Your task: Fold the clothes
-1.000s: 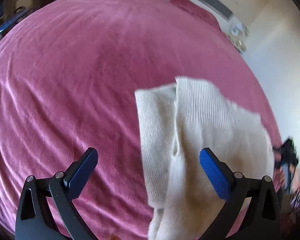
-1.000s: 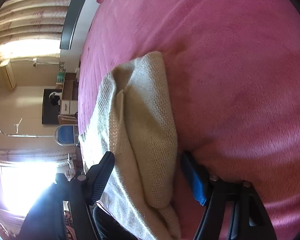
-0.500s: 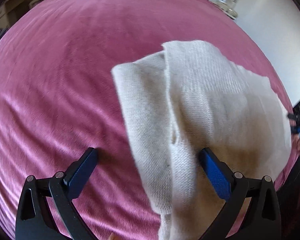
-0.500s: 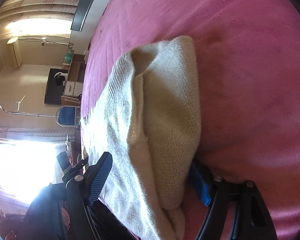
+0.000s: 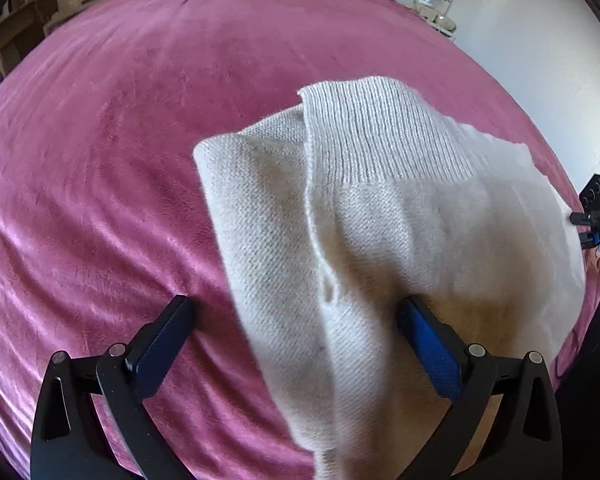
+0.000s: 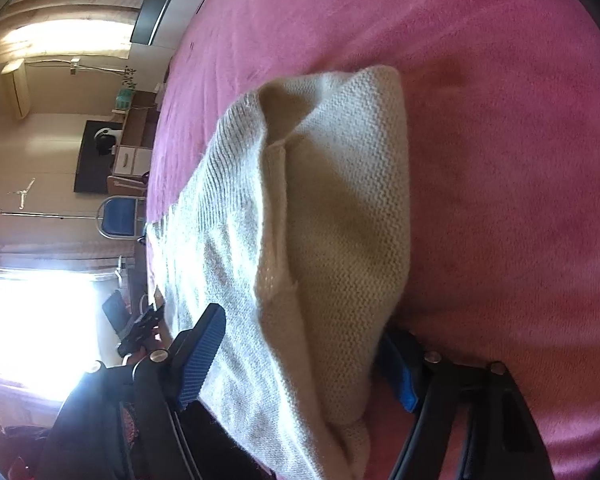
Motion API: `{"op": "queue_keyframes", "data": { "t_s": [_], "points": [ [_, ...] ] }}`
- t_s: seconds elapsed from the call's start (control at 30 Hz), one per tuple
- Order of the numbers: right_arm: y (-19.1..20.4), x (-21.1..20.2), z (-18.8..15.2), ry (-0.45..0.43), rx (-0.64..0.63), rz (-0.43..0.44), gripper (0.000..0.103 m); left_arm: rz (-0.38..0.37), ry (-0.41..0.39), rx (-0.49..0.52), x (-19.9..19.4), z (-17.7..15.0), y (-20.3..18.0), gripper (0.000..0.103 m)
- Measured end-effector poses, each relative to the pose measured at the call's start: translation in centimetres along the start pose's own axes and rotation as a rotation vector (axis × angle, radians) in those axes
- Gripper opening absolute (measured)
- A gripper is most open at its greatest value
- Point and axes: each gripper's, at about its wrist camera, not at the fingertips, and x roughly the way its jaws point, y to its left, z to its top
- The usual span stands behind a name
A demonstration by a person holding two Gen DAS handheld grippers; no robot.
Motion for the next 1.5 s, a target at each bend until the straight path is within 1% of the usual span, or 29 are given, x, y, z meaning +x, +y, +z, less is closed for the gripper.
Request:
{"op": "queue_keyframes", "data": {
  "t_s": [0.03, 0.1, 0.17, 0.23, 0.3, 0.33, 0.37, 0.4, 0.43, 0.47, 0.5, 0.53, 0.57, 0.67, 0.8, 0.9, 0.97, 1.03, 1.1, 1.13, 1.17, 1.23, 1.3, 1.33, 1.37, 1.43, 1.47, 1.5],
  "points": [
    [0.1, 0.0, -0.1, 0.001, -0.007, -0.015, 0.069, -0.006, 0.003, -0.005, 0.1, 0.0, -0.2, 0.101],
    [0.5, 0.1, -0.2, 0.010, -0.044, -0.059, 0.062, -0.021, 0.012, -0.009, 0.3, 0.0, -0.6, 0.097],
    [0.9, 0.3, -0.5, 0.018, -0.083, -0.113, 0.050, -0.014, 0.016, -0.007, 0.5, -0.1, -0.8, 0.095],
    [1.0, 0.3, -0.6, 0.019, -0.109, -0.147, 0.042, -0.002, 0.016, -0.007, 0.5, -0.4, -1.1, 0.094],
    [1.1, 0.4, -0.8, 0.019, -0.126, -0.151, 0.033, 0.005, 0.014, 0.008, 0.4, -0.8, -1.6, 0.088],
    [1.2, 0.4, -0.8, 0.019, -0.131, -0.157, 0.028, 0.008, 0.009, 0.020, 0.3, -0.9, -1.9, 0.082],
    [1.2, 0.5, -0.8, 0.015, -0.131, -0.169, 0.025, 0.010, 0.004, 0.034, 0.2, -1.1, -2.1, 0.077],
    [1.4, 0.7, -0.9, 0.012, -0.133, -0.185, 0.024, 0.019, -0.004, 0.048, 0.1, -1.4, -2.4, 0.074],
    [1.6, 0.8, -1.0, 0.010, -0.138, -0.204, 0.022, 0.026, -0.015, 0.056, 0.0, -1.8, -2.6, 0.067],
    [2.0, 0.8, -1.1, 0.007, -0.155, -0.234, 0.020, 0.011, -0.028, 0.051, -0.2, -2.1, -2.7, 0.062],
    [2.6, 1.0, -1.3, 0.002, -0.182, -0.271, 0.020, -0.008, -0.041, 0.043, -0.5, -2.3, -2.7, 0.043],
    [3.2, 1.1, -1.5, -0.003, -0.207, -0.306, 0.019, -0.027, -0.055, 0.035, -0.7, -2.6, -2.7, 0.026],
    [3.7, 1.2, -1.7, -0.008, -0.228, -0.337, 0.019, -0.033, -0.062, 0.034, -0.8, -2.9, -2.9, 0.024],
    [4.4, 1.1, -2.4, -0.035, -0.256, -0.377, 0.018, -0.010, -0.076, 0.069, -0.9, -3.8, -4.0, 0.022],
    [4.3, 0.0, -3.0, -0.080, -0.225, -0.353, 0.017, -0.025, -0.097, 0.015, -1.7, -4.9, -3.9, 0.021],
    [5.0, -1.1, -3.5, -0.111, -0.239, -0.362, 0.017, 0.001, -0.136, 0.008, -2.8, -6.0, -4.6, 0.020],
    [6.6, -1.8, -3.9, -0.138, -0.290, -0.397, 0.016, 0.019, -0.169, -0.024, -2.9, -4.0, -4.0, 0.019],
    [8.4, -2.4, -4.1, -0.159, -0.344, -0.420, 0.016, 0.019, -0.217, -0.066, -4.2, -3.1, -3.5, 0.018],
    [10.3, -3.0, -4.4, -0.180, -0.403, -0.443, 0.016, 0.002, -0.267, -0.106, -6.4, -3.0, 2.0, 0.018],
    [11.3, -3.4, -4.5, -0.191, -0.433, -0.454, 0.016, -0.005, -0.295, -0.122, -7.5, -4.3, 2.4, 0.017],
    [12.4, -3.6, -4.5, -0.197, -0.459, -0.460, 0.016, -0.013, -0.313, -0.133, -9.5, -4.9, 1.0, 0.017],
    [14.7, -3.8, -4.2, -0.198, -0.495, -0.457, 0.016, -0.031, -0.341, -0.140, -11.2, -5.6, 0.3, 0.016],
    [16.6, -4.1, -3.2, -0.200, -0.527, -0.443, 0.016, -0.049, -0.364, -0.151, -9.5, -3.5, -1.8, 0.016],
    [17.9, -4.2, -2.7, -0.202, -0.544, -0.435, 0.016, -0.059, -0.380, -0.162, -9.5, -2.2, -1.4, 0.016],
    [19.2, -4.2, -2.3, -0.204, -0.563, -0.427, 0.016, -0.066, -0.394, -0.172, -9.9, -1.9, -0.9, 0.015],
    [22.0, -4.0, -1.9, -0.205, -0.610, -0.413, 0.016, -0.075, -0.434, -0.204, -11.4, -2.2, 0.2, 0.014],
    [23.6, -3.5, -1.8, -0.202, -0.632, -0.408, 0.016, -0.078, -0.448, -0.221, -11.4, -2.3, 0.1, 0.014],
    [25.1, -2.9, -1.7, -0.194, -0.663, -0.406, 0.016, -0.076, -0.465, -0.242, -11.5, -2.6, 0.7, 0.014]
  ]
}}
